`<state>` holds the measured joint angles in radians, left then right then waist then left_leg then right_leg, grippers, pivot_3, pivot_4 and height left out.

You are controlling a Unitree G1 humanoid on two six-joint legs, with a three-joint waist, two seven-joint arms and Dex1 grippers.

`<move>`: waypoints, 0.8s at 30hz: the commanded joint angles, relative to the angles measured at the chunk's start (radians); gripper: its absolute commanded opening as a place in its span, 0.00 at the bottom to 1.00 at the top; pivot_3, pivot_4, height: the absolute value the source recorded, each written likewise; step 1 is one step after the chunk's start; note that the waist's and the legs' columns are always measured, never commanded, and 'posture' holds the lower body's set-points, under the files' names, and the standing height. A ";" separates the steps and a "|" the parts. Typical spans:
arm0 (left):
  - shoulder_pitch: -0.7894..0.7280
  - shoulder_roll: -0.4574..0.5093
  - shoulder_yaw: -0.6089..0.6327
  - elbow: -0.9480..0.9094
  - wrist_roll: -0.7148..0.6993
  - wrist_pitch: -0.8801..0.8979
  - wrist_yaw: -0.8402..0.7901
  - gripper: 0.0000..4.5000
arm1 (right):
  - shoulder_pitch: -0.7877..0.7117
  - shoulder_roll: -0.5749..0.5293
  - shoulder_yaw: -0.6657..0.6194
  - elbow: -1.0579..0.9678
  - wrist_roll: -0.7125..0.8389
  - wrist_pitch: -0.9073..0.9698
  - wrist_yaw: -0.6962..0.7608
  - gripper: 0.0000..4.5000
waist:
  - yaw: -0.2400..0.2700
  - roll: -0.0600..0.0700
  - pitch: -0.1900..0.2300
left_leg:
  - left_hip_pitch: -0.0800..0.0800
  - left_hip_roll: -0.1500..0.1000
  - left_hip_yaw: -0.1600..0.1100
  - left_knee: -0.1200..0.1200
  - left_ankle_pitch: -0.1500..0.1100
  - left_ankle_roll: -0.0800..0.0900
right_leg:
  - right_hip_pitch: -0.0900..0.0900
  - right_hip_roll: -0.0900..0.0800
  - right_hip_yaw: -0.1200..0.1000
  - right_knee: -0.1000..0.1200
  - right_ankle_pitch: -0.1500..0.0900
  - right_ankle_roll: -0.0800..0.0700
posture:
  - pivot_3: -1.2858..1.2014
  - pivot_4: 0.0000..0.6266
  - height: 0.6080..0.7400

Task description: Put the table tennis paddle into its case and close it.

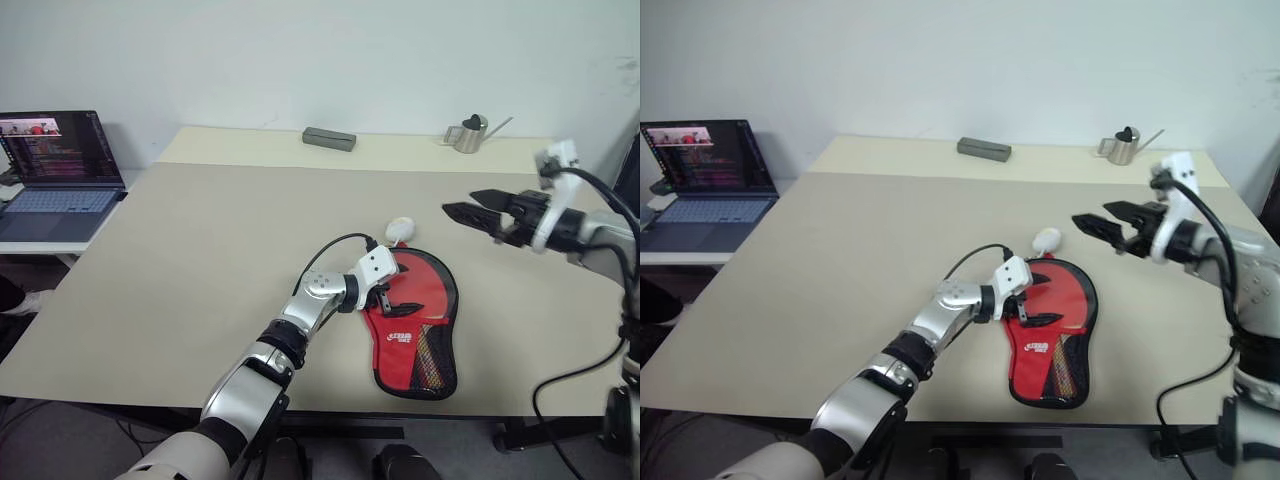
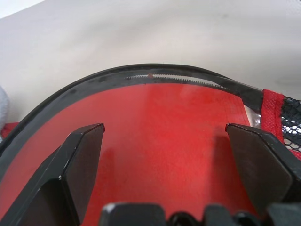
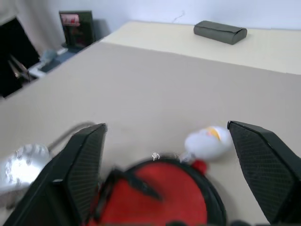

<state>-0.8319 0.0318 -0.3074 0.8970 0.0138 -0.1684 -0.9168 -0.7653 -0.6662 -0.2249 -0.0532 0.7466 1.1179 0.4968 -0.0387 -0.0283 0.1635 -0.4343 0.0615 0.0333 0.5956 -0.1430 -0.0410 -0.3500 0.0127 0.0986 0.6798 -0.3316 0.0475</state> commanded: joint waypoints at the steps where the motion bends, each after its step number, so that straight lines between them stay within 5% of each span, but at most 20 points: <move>1: 0.037 -0.001 -0.024 0.060 0.048 0.018 0.005 1.00 | -0.116 0.043 0.070 0.151 -0.093 0.004 -0.066 1.00 | 0.005 0.000 0.000 | 0.000 0.000 0.000 0.000 0.000 0.000 | -0.001 0.000 0.000 0.000 0.000 0.000 | 0.52 0.24 1.00; 9: 0.045 -0.006 -0.030 0.042 0.052 0.026 -0.002 1.00 | -0.301 0.151 0.237 0.527 -0.303 -0.133 -0.031 1.00 | 0.008 0.001 -0.001 | -0.002 0.000 0.003 -0.001 0.000 0.000 | -0.002 0.000 -0.001 0.000 0.000 0.000 | 0.52 0.24 1.00; 24: 0.061 -0.012 -0.036 0.015 0.056 0.039 -0.004 1.00 | -0.480 0.343 0.238 1.087 -0.535 -0.505 -0.056 1.00 | 0.007 0.002 -0.001 | -0.002 0.000 0.003 -0.001 0.000 0.000 | -0.002 0.000 -0.002 0.000 0.000 0.000 | 0.52 0.24 1.00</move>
<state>-0.8159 0.0227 -0.3077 0.8668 0.0209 -0.1633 -0.9227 -1.2060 -0.3238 0.0309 1.0170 0.2309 0.6628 0.4513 -0.0320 -0.0260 0.1623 -0.4363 0.0613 0.0362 0.5945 -0.1430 -0.0410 -0.3523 0.0128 0.0970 0.6803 -0.3316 0.0470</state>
